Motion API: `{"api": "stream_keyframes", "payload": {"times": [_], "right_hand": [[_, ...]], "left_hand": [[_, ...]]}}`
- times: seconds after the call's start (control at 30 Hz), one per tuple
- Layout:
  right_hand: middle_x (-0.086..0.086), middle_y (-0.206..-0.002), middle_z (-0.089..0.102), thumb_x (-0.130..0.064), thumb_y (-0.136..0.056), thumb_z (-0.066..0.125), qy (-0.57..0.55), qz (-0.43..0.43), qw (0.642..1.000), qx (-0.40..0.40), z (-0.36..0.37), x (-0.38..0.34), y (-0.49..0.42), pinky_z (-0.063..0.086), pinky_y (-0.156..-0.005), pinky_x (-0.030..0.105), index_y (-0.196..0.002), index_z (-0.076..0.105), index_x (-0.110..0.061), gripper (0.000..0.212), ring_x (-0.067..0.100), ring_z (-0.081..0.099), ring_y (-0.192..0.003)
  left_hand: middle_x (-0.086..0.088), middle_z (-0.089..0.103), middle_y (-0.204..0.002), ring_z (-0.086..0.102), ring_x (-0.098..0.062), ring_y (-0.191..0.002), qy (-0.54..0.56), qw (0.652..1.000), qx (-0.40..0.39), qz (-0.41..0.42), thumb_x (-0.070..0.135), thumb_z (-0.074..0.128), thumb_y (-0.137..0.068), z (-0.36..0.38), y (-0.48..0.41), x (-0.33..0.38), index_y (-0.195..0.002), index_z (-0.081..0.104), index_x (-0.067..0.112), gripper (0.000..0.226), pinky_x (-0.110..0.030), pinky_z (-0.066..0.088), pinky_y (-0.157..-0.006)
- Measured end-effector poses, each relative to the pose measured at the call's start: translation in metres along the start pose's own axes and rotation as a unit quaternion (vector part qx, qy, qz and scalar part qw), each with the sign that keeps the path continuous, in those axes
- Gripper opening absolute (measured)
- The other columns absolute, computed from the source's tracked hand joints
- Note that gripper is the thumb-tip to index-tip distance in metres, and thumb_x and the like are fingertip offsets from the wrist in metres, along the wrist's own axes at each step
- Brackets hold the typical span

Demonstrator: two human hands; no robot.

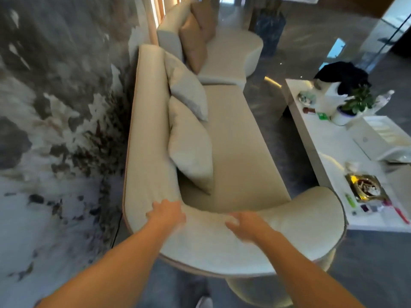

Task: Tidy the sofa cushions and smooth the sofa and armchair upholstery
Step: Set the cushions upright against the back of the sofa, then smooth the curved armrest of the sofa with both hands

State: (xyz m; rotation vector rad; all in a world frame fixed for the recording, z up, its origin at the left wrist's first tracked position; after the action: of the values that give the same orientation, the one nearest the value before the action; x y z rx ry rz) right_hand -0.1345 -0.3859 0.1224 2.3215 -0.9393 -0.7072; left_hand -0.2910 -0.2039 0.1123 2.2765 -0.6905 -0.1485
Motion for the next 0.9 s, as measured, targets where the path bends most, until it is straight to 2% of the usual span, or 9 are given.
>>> {"api": "stream_keyframes", "payload": {"times": [0.07, 0.13, 0.23, 0.33, 0.4, 0.47, 0.6, 0.73, 0.9], "right_hand": [[0.005, -0.160, 0.027, -0.059, -0.095, 0.036, 0.019, -0.003, 1.000, -0.018, 0.043, 0.011, 0.010, 0.024, -0.118, 0.049, -0.147, 0.033, -0.036, 0.057, 0.028, 0.025, -0.145], [-0.003, -0.163, 0.013, -0.065, -0.093, 0.027, 0.038, -0.014, 0.999, 0.035, 0.066, 0.018, 0.016, 0.013, -0.118, 0.057, -0.147, 0.020, -0.047, 0.057, 0.026, 0.009, -0.149], [-0.005, -0.165, -0.003, -0.069, -0.091, 0.018, 0.074, -0.036, 0.991, 0.101, 0.080, 0.028, 0.014, -0.001, -0.115, 0.065, -0.146, -0.001, -0.053, 0.060, 0.027, -0.008, -0.150], [-0.006, -0.165, -0.003, -0.077, -0.083, 0.009, 0.113, -0.066, 0.972, 0.194, 0.096, 0.035, 0.001, -0.006, -0.115, 0.064, -0.143, -0.016, -0.055, 0.068, 0.028, -0.010, -0.150], [-0.009, -0.164, 0.014, -0.080, -0.079, 0.010, 0.091, -0.074, 0.952, 0.282, 0.097, 0.040, -0.008, 0.001, -0.115, 0.062, -0.146, -0.003, -0.055, 0.072, 0.026, 0.005, -0.150], [-0.010, -0.160, 0.025, -0.079, -0.079, 0.014, 0.099, -0.089, 0.938, 0.320, 0.101, 0.040, -0.008, 0.007, -0.114, 0.061, -0.147, 0.010, -0.053, 0.073, 0.025, 0.016, -0.148], [-0.011, -0.161, 0.023, -0.078, -0.077, 0.013, 0.111, -0.079, 0.931, 0.338, 0.096, 0.033, -0.001, 0.006, -0.114, 0.063, -0.146, 0.011, -0.055, 0.073, 0.024, 0.016, -0.149], [-0.002, -0.134, 0.063, -0.069, -0.072, 0.038, 0.065, -0.071, 0.922, 0.375, 0.089, 0.022, 0.013, 0.025, -0.102, 0.078, -0.128, 0.058, -0.045, 0.064, 0.030, 0.056, -0.125], [0.003, -0.122, 0.070, -0.064, -0.068, 0.042, 0.057, -0.066, 0.914, 0.397, 0.087, 0.009, 0.009, 0.030, -0.096, 0.079, -0.119, 0.069, -0.036, 0.063, 0.033, 0.064, -0.114]], "left_hand": [[-0.008, 0.028, -0.147, 0.021, -0.040, -0.136, -0.001, 0.999, 0.044, 0.005, 0.045, 0.039, -0.096, 0.039, 0.023, -0.005, -0.137, 0.038, 0.026, 0.045, -0.056, 0.035, -0.104], [-0.005, 0.013, -0.159, 0.004, -0.040, -0.144, 0.012, 0.992, 0.125, 0.011, 0.053, 0.034, -0.097, 0.061, 0.034, -0.003, -0.146, 0.024, 0.029, 0.055, -0.062, 0.026, -0.109], [-0.001, -0.008, -0.164, -0.020, -0.042, -0.144, 0.048, 0.983, 0.177, -0.017, 0.068, 0.020, -0.092, 0.084, 0.031, 0.013, -0.152, 0.008, 0.039, 0.068, -0.072, 0.004, -0.110], [0.002, 0.000, -0.165, -0.020, -0.043, -0.143, 0.032, 0.961, 0.271, -0.055, 0.080, 0.008, -0.079, 0.106, 0.018, 0.022, -0.150, 0.010, 0.047, 0.078, -0.075, -0.008, -0.106], [0.008, 0.018, -0.162, -0.009, -0.041, -0.146, 0.045, 0.933, 0.349, -0.078, 0.082, 0.009, -0.075, 0.112, 0.007, 0.020, -0.146, 0.025, 0.050, 0.080, -0.074, -0.007, -0.106], [0.012, 0.025, -0.160, -0.004, -0.039, -0.146, 0.042, 0.919, 0.387, -0.063, 0.082, 0.012, -0.074, 0.113, 0.003, 0.019, -0.142, 0.033, 0.050, 0.078, -0.073, -0.006, -0.106], [0.022, 0.031, -0.155, -0.001, -0.035, -0.147, 0.054, 0.909, 0.411, -0.035, 0.084, 0.015, -0.071, 0.106, 0.007, 0.017, -0.138, 0.039, 0.053, 0.077, -0.073, -0.004, -0.106], [0.028, 0.039, -0.148, 0.003, -0.033, -0.147, 0.068, 0.908, 0.414, -0.015, 0.088, 0.017, -0.068, 0.103, 0.009, 0.016, -0.133, 0.044, 0.055, 0.077, -0.074, -0.006, -0.104], [0.029, 0.039, -0.147, 0.001, -0.032, -0.146, 0.067, 0.905, 0.419, 0.001, 0.090, 0.016, -0.068, 0.093, -0.006, 0.008, -0.132, 0.044, 0.056, 0.078, -0.074, -0.011, -0.102]]}}
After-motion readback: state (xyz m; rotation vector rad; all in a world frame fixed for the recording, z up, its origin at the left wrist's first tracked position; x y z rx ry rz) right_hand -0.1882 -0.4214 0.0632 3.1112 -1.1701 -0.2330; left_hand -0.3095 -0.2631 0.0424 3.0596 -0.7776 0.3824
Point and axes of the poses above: each hand's wrist, its own y-axis away from the middle knuckle, its own z-axis out of the palm, x = y × z, the point moved 4 cm from there along -y, towards the middle knuckle
